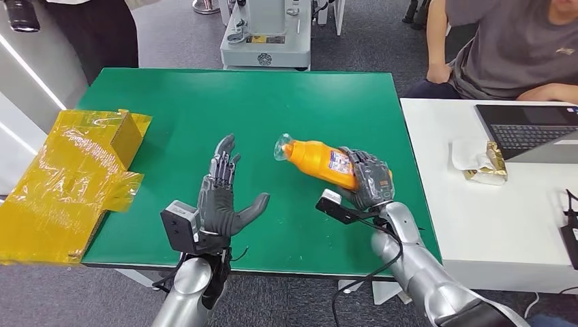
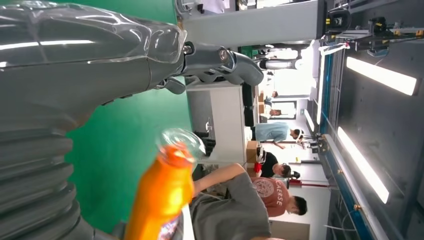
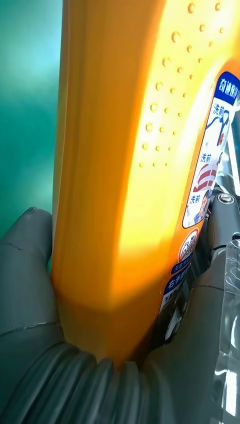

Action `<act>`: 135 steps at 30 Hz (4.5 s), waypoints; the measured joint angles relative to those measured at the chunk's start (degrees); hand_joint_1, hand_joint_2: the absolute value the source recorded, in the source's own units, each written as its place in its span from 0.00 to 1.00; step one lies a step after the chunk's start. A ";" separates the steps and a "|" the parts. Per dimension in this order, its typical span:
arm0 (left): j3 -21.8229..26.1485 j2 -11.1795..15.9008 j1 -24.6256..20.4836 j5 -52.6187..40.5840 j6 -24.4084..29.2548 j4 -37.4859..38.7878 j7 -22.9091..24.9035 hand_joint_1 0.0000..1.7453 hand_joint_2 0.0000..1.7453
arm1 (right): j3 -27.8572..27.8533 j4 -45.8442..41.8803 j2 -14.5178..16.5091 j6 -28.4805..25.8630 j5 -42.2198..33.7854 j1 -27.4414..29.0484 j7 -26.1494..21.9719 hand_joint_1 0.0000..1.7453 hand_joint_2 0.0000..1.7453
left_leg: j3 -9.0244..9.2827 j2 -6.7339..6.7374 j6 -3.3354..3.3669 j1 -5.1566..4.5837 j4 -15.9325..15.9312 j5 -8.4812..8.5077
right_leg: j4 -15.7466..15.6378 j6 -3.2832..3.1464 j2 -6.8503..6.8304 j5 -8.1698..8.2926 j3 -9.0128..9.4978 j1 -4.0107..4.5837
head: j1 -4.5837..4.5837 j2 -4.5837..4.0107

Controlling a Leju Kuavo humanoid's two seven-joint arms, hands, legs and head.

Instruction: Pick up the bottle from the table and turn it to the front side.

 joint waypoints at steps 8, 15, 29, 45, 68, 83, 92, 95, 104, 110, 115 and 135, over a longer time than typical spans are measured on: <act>0.14 0.00 -0.09 0.58 3.31 -1.25 -0.91 0.00 1.00 | -19.60 -8.50 2.94 -0.03 6.38 5.68 -9.14 1.00 1.00 | -0.05 -0.02 0.00 0.01 -0.01 0.00 | 0.01 0.00 -0.01 -0.01 -0.06 0.00 | 0.01 0.00; 0.57 -0.06 -0.11 1.13 4.11 -1.92 -1.05 0.00 1.00 | -31.80 -17.20 7.19 -0.03 6.55 9.77 -14.94 1.00 1.00 | -0.05 -0.01 0.00 0.01 -0.01 0.00 | 0.01 -0.01 -0.01 -0.02 -0.07 0.01 | 0.01 0.00; 0.66 -0.11 -0.29 1.23 4.08 -2.01 -1.05 0.00 1.00 | -35.40 -26.83 9.73 -0.01 3.49 13.61 -15.06 1.00 1.00 | -0.06 0.01 -0.02 0.00 -0.01 -0.02 | 0.01 -0.01 0.02 -0.02 -0.10 0.00 | 0.01 0.00; 0.58 -1.12 -4.27 1.22 -0.98 -0.69 -0.96 0.00 1.00 | -17.23 -30.80 11.25 0.02 -9.15 15.78 -15.15 1.00 1.00 | -0.08 0.06 -0.04 0.02 -0.03 -0.01 | 0.05 -0.02 0.07 -0.03 -0.15 0.01 | -0.01 0.00; -0.03 -1.65 -6.04 2.26 -1.06 -2.61 0.92 0.00 1.00 | 1.71 -14.09 12.25 7.63 -8.31 9.63 -11.74 1.00 1.00 | -0.11 0.06 -0.04 0.01 -0.03 -0.01 | 0.05 -0.04 0.06 -0.04 -0.19 0.01 | 0.00 0.00; -0.07 -1.33 -5.80 3.05 -1.25 -0.97 0.85 0.00 1.00 | 2.16 -10.21 11.75 10.89 -6.61 8.18 -9.98 1.00 1.00 | -0.11 0.06 -0.04 0.01 -0.02 -0.01 | 0.03 -0.04 0.07 -0.04 -0.20 0.01 | -0.01 0.00; -0.31 -1.42 -5.88 3.04 -1.79 -0.79 0.72 0.00 1.00 | 1.12 -11.66 11.73 4.42 -10.14 9.39 -14.35 1.00 1.00 | -0.11 0.07 -0.04 0.01 -0.02 -0.01 | 0.04 -0.04 0.08 -0.04 -0.20 0.01 | 0.01 0.00; -0.42 -1.50 -5.91 2.98 -1.91 -0.79 0.74 0.00 1.00 | 1.07 -13.93 11.64 2.06 -12.59 10.32 -14.92 1.00 1.00 | -0.11 0.08 -0.04 0.01 -0.02 -0.01 | 0.04 -0.04 0.10 -0.04 -0.21 0.01 | 0.00 0.00; -0.44 -1.66 -5.93 2.91 -1.95 -0.77 0.81 0.00 1.00 | 1.46 -15.80 11.26 1.67 -14.92 10.82 -15.01 1.00 1.00 | -0.11 0.08 -0.04 0.01 -0.02 -0.01 | 0.04 -0.04 0.10 -0.04 -0.21 0.01 | 0.01 0.00; -0.44 -1.66 -5.91 2.89 -1.96 -0.76 0.79 0.00 1.00 | 2.35 -15.07 11.23 3.70 -15.31 11.13 -15.04 1.00 1.00 | -0.12 0.07 -0.04 0.01 -0.02 -0.02 | 0.04 -0.04 0.10 -0.04 -0.21 0.01 | 0.00 0.00; -0.44 -1.66 -5.92 2.86 -1.95 -0.76 0.79 0.00 1.00 | 2.69 -12.94 11.24 4.87 -15.86 11.08 -15.04 1.00 1.00 | -0.15 0.06 -0.04 0.01 -0.03 -0.02 | 0.04 -0.04 0.08 -0.04 -0.21 0.01 | 0.01 0.00; -1.87 -2.19 -7.53 3.20 -2.64 3.51 0.66 0.00 1.00 | 5.12 -11.73 11.83 0.21 -21.03 7.82 -15.11 1.00 1.00 | -0.14 0.07 -0.04 0.01 -0.02 -0.01 | 0.05 -0.04 0.09 -0.04 -0.21 0.01 | 0.00 0.00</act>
